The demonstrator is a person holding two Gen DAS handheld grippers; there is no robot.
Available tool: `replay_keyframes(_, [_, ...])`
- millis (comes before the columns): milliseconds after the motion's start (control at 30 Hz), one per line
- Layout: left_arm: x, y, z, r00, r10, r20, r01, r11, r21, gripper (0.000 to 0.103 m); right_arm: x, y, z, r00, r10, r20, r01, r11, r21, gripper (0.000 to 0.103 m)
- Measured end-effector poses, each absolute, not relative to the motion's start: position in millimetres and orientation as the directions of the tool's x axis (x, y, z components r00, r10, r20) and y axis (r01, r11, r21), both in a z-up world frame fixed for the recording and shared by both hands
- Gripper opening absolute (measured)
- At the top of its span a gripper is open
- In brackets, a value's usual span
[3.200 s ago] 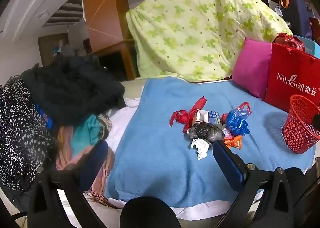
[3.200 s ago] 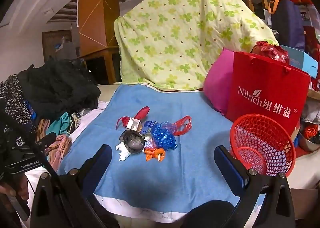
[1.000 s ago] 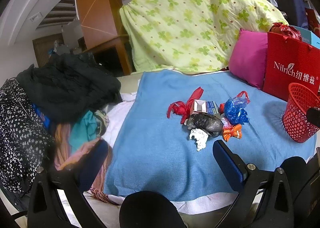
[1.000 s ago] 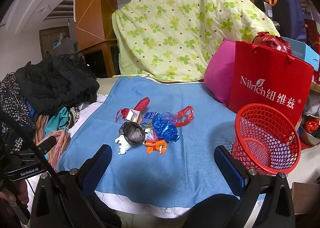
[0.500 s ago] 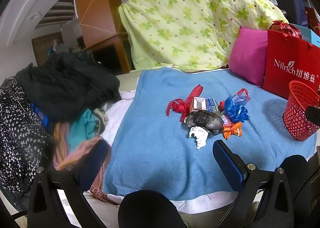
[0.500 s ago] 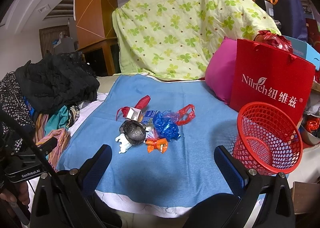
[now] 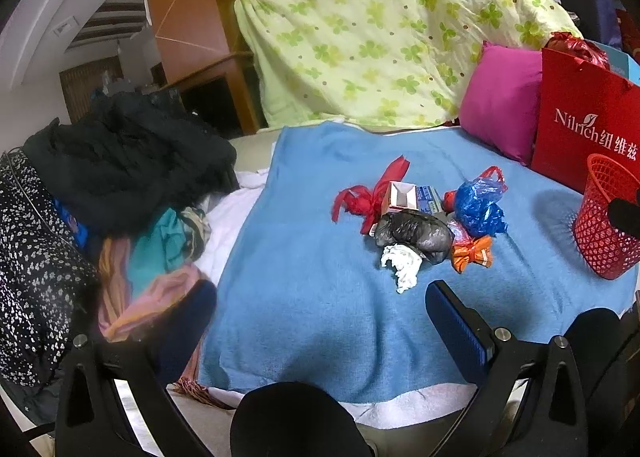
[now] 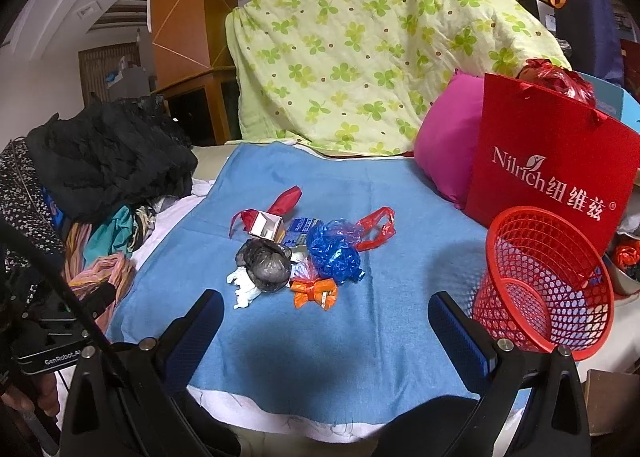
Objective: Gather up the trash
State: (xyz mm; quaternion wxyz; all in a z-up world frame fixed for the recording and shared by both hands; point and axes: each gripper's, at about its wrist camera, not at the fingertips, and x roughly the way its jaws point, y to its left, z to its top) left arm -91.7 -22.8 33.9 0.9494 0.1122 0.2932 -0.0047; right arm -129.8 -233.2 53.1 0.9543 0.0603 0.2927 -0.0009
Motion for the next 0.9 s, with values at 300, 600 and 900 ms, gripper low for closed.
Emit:
replay_keyframes(300, [-58.6,-14.4,11.1,0.813,0.015,-0.582,0.103,0.980,0.169,0.103,-84.8,-243.2,33.5,0.803,0.053,-0.593,0.034,0.990,0.134,0.103])
replay_keyframes(600, [0.3,-20.5,-6.1,0.743,-0.140,-0.655,0.205,0.979,0.024,0.103,0.2,-264.8,-3.5,0.753,0.132,-0.644,0.043,0.968,0.249,0.103])
replay_keyframes(900, [63.8,-48.1,-46.7,0.642,-0.213,-0.736,0.276,0.961,-0.037,0.103,93.1,-288.1,-64.9,0.640,0.261,-0.722,0.082,0.912,0.401,0.086])
